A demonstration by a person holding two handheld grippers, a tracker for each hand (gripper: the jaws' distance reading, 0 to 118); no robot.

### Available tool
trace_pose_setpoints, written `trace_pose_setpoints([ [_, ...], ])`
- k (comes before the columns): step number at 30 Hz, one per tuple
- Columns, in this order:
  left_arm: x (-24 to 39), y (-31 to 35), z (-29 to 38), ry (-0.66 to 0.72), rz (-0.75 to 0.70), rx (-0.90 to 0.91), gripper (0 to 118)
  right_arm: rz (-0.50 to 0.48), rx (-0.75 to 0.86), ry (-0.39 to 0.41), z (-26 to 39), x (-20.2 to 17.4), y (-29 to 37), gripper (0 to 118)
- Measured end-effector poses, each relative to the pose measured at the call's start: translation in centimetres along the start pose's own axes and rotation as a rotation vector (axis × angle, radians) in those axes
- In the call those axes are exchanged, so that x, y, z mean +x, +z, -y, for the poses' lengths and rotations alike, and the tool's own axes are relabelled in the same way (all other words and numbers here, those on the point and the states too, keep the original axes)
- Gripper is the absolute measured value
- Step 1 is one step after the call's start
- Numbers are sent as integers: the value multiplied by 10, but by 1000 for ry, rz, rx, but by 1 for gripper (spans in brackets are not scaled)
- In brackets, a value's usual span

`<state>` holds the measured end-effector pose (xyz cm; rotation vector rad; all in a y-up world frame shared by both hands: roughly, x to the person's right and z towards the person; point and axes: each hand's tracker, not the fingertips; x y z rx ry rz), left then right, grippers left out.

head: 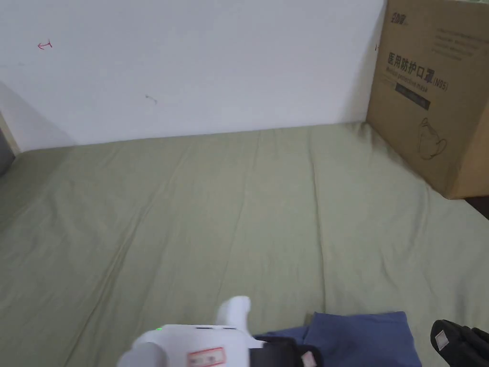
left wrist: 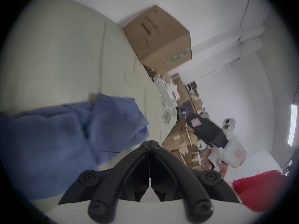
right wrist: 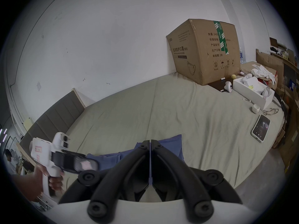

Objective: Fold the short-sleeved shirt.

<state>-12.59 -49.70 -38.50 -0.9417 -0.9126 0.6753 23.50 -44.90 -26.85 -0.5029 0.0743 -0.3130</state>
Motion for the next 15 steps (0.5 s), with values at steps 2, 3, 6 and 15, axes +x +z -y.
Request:
trace_pose_setpoints([
  [2,-16,40,-5,-3,-76,69,0,7,4,24,-2,-2,1,1],
  [3,-27,65,-6,-19,-124,114,7,7,6,35,-3,-2,2,1],
  [6,-62,122,-7,61,-202,193,99,11,1,55,-3,-5,0,1],
  [15,-159,154,27,417,27,180,118,-16,-16,15,-18,-11,-12,1],
])
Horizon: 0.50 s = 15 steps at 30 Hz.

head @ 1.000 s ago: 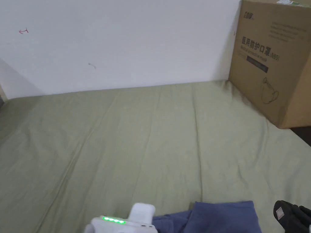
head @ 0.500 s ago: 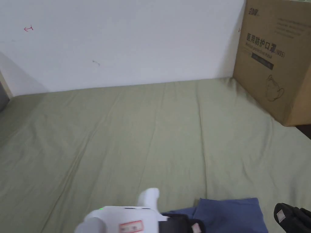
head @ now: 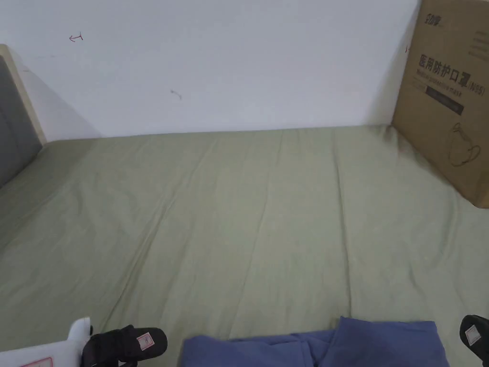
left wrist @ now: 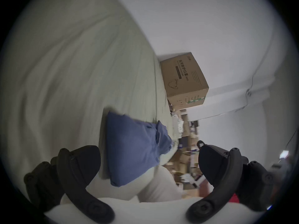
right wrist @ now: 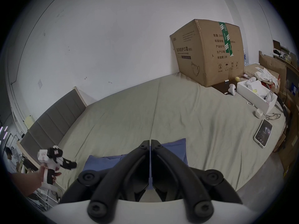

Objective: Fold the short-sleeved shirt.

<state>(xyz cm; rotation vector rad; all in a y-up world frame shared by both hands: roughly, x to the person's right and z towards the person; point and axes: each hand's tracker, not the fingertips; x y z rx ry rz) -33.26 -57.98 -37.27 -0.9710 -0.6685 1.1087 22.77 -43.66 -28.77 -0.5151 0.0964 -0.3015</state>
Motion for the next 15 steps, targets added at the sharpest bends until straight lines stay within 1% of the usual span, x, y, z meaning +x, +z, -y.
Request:
trace_pose_setpoints([
  [2,-34,-13,1,167,83,-53,118,5,1,9,-4,-3,-1,1],
  [3,-46,-27,6,236,105,-84,118,8,1,17,-5,-4,-1,1],
  [4,-54,-42,11,275,96,-113,118,9,1,23,-6,-5,-1,1],
  [5,-57,-54,17,274,97,-130,115,10,0,28,-6,-6,-1,1],
  [6,-68,-60,4,202,179,-109,105,11,-3,33,-5,-7,-2,1],
  [7,-65,-70,2,163,206,-114,96,12,-7,37,-4,-7,-2,1],
  [8,-64,-78,2,117,126,-115,80,13,-12,40,-2,-7,-3,1],
  [9,-66,-84,1,53,37,-94,23,13,-20,42,-1,-8,-4,1],
  [10,-56,-96,12,-27,-105,-86,16,13,-28,43,1,-8,-5,1],
  [11,-63,-97,16,-47,-209,-83,16,13,-35,45,3,-9,-6,1],
  [12,-60,-92,21,3,-66,-65,16,14,-41,46,5,-9,-6,1],
  [13,-54,-92,21,3,-52,-45,16,14,-46,46,6,-9,-6,1],
  [14,-44,-86,15,-31,-139,-66,16,12,-51,46,7,-9,-6,1],
  [15,-27,-80,17,-92,-196,-61,17,8,-58,47,7,-10,-6,1],
])
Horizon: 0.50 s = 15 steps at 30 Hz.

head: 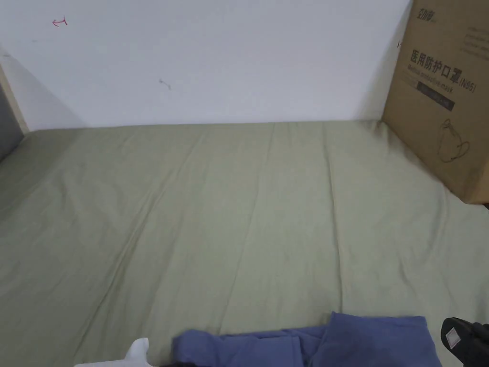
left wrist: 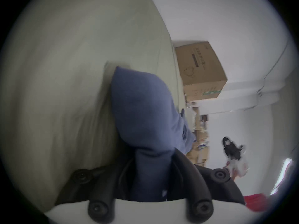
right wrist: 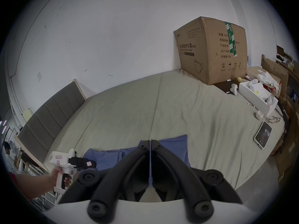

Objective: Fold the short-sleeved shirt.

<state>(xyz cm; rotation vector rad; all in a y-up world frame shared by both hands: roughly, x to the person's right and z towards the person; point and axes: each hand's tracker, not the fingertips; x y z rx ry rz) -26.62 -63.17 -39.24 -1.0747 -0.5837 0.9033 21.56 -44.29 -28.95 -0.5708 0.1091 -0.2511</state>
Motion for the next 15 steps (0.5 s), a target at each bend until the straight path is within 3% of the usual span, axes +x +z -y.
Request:
trace_pose_setpoints([
  [3,42,42,0,-241,-211,34,13,-8,-8,9,1,-1,0,1],
  [5,60,70,2,-313,-321,83,13,-18,-8,11,1,-2,0,1],
  [7,86,95,3,-373,-631,186,12,-33,1,12,2,-2,2,1],
  [9,109,106,9,-444,-768,239,12,-40,6,13,4,-3,5,1],
  [11,129,108,13,-468,-655,253,11,-66,14,2,6,-2,8,1],
  [13,151,90,16,-396,-492,212,11,-99,24,-16,7,3,12,1],
  [15,169,62,16,-384,-458,151,11,-105,26,-25,7,6,16,1],
])
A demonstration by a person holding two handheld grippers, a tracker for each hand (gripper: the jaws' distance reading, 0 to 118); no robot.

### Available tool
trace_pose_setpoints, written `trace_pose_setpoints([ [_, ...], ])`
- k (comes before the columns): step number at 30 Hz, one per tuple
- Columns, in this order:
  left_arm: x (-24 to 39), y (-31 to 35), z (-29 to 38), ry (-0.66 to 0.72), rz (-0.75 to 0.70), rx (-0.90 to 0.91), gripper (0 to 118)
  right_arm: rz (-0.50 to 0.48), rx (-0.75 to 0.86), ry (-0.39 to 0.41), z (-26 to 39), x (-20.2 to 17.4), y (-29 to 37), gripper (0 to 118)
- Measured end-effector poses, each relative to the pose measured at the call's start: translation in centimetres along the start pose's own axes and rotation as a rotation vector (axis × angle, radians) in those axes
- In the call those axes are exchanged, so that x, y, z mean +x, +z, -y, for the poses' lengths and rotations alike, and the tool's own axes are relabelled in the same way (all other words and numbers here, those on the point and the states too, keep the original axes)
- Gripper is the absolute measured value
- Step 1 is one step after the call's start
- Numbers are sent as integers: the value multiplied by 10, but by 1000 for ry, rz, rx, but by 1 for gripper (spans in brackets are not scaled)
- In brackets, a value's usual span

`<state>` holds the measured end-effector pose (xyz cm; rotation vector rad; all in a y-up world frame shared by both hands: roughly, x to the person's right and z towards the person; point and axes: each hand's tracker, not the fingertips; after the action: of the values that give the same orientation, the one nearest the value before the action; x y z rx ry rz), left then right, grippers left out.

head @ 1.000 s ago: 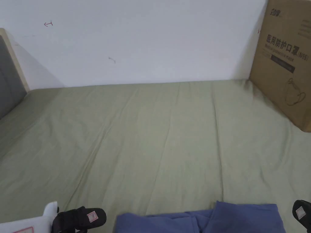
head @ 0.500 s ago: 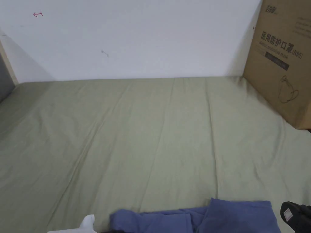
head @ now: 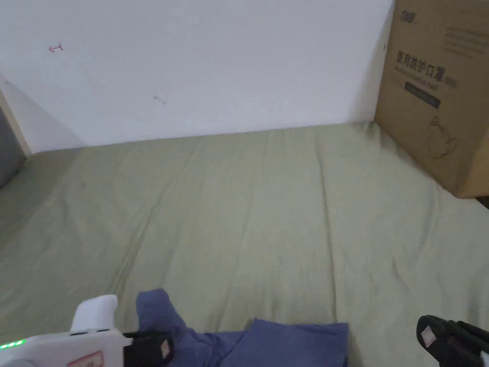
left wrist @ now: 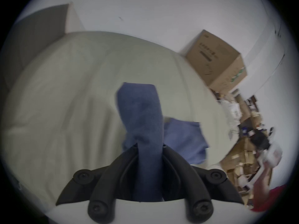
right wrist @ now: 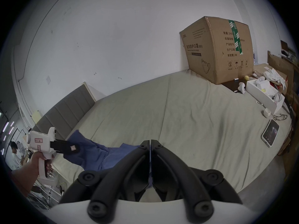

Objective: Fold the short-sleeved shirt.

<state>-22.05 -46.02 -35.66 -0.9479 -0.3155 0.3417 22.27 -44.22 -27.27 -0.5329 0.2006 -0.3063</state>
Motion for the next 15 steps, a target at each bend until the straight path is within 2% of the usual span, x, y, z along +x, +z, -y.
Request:
trace_pose_setpoints([
  [2,33,-27,-5,-40,54,-40,11,-2,7,-12,0,4,4,1],
  [3,54,-43,-11,-70,143,44,11,0,9,-19,0,6,7,1],
  [8,108,-121,-8,-61,238,-89,12,9,7,-52,3,19,13,1],
  [9,112,-131,-7,-58,256,-97,21,16,3,-57,4,22,12,1],
  [10,115,-137,-6,-50,267,-106,42,23,-1,-63,5,24,12,1],
  [12,117,-134,-4,-7,327,-127,101,23,-6,-81,8,29,12,1],
  [13,117,-127,-3,-18,342,-107,116,17,-8,-92,9,31,11,1],
  [15,112,-103,-1,-49,337,-26,116,-12,-9,-117,11,35,11,1],
])
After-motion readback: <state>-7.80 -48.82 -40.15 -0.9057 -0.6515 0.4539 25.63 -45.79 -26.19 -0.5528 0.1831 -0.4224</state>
